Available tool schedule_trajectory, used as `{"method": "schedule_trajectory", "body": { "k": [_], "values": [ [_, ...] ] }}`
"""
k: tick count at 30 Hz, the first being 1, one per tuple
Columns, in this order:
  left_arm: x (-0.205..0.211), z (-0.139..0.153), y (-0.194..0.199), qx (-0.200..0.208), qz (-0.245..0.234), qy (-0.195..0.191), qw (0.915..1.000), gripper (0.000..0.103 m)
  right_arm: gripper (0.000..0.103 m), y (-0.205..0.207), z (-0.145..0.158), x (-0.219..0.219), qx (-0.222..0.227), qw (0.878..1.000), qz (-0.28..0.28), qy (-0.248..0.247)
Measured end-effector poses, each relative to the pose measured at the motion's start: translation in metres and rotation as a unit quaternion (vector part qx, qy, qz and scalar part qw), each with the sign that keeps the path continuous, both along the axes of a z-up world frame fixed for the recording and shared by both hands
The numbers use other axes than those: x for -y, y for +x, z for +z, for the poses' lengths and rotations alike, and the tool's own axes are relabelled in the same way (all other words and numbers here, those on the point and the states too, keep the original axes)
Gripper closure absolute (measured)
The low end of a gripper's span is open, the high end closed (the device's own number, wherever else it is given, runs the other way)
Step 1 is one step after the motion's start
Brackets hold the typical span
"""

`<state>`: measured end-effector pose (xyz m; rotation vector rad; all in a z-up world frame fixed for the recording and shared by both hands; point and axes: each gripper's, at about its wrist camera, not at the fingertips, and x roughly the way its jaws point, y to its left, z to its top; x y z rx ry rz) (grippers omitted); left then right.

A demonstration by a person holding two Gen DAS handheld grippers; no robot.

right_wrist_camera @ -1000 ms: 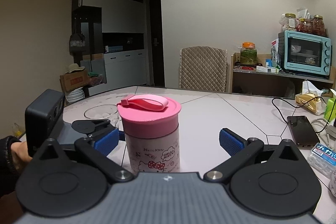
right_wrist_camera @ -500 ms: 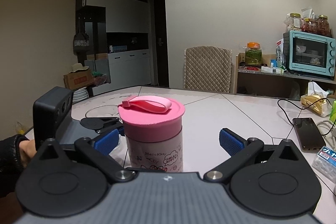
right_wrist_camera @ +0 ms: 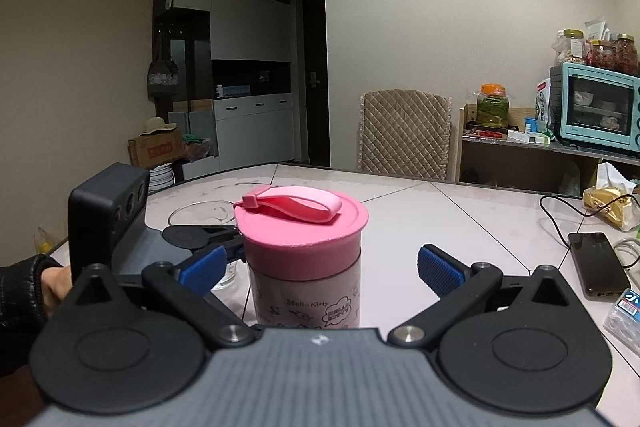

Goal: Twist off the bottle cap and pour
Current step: 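Close the left gripper around the pink bottle's body, then grasp the pink cap with the right gripper while the left holds the bottle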

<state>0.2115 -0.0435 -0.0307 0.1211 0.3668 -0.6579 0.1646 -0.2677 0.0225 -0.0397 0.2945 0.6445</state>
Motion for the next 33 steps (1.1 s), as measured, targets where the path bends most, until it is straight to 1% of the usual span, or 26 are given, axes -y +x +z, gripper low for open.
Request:
{"method": "schedule_trajectory", "body": {
  "k": [2, 3, 4, 14, 25, 33],
  "values": [
    [0.0, 0.0, 0.002, -0.002, 0.002, 0.0, 1.0, 0.007, 0.0, 0.001, 0.001, 0.0, 0.001, 1.0, 0.002, 0.0],
    [0.0, 0.0, 0.002, -0.003, 0.0, -0.001, 1.0, 0.011, 0.0, 0.002, 0.001, 0.0, 0.001, 1.0, 0.002, 0.0],
    [0.0, 0.0, 0.003, -0.005, -0.004, -0.002, 1.0, 0.012, 0.0, 0.002, 0.002, -0.001, 0.002, 1.0, 0.003, 0.0],
    [0.0, 0.0, 0.002, 0.0, -0.007, 0.003, 1.0, 0.013, 0.0, 0.012, 0.005, -0.016, 0.002, 1.0, 0.012, -0.008],
    [-0.004, 0.001, 0.005, 0.0, -0.031, 0.004, 0.9995, 0.013, 0.0, 0.031, 0.006, -0.039, -0.007, 0.999, 0.021, -0.027],
    [-0.007, 0.002, 0.006, -0.002, -0.041, 0.003, 0.9992, 0.013, 0.0, 0.04, 0.004, -0.05, -0.013, 0.999, 0.012, -0.039]
  ]
}}
